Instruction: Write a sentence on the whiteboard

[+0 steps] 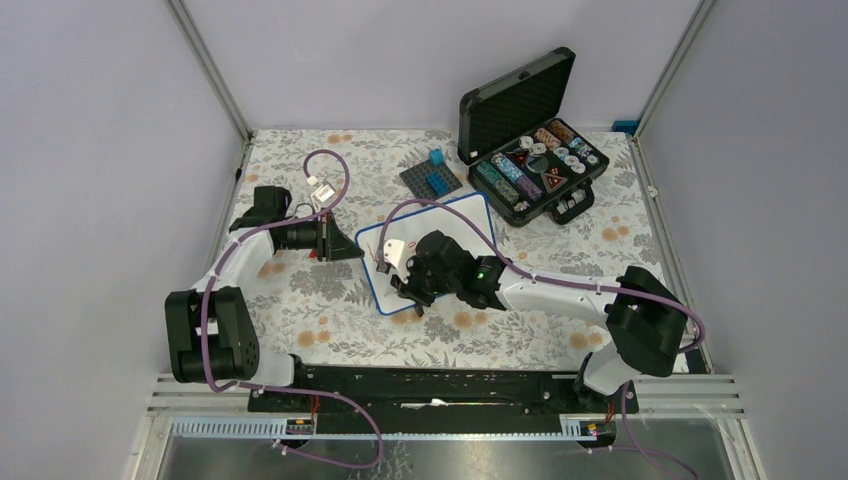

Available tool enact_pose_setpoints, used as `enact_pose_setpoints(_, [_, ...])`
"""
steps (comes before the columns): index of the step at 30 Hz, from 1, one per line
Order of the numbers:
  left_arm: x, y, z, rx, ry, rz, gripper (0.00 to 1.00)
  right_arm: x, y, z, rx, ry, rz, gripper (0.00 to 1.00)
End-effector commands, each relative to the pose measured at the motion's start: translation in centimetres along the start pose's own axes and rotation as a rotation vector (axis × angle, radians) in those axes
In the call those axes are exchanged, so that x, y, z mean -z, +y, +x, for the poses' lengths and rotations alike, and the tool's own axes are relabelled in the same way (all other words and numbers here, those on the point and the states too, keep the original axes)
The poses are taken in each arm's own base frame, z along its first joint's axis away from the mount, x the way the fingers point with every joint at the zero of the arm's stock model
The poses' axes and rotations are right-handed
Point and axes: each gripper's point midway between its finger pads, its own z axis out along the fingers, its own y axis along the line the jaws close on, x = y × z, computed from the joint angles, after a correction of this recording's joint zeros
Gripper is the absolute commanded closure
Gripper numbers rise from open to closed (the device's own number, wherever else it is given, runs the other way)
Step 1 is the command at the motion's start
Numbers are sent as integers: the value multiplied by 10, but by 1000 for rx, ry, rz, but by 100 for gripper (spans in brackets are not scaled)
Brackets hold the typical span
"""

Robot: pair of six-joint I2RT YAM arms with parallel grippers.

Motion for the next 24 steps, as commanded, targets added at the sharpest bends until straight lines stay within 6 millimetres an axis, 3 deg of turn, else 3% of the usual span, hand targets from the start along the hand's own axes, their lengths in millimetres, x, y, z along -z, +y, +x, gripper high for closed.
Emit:
enact_pose_setpoints(1, [-1,3,-6,-31,-6,0,100,-3,-9,-26,46,-60,46,100])
enact_pose_setpoints(16, [0,3,-7,-35,-3,-17,100,12,-30,-11,59,-6,145,100])
enact_pose_setpoints(24, [0,4,-7,-33,-3,-17,100,18,-37,-20,44,-31,158,100])
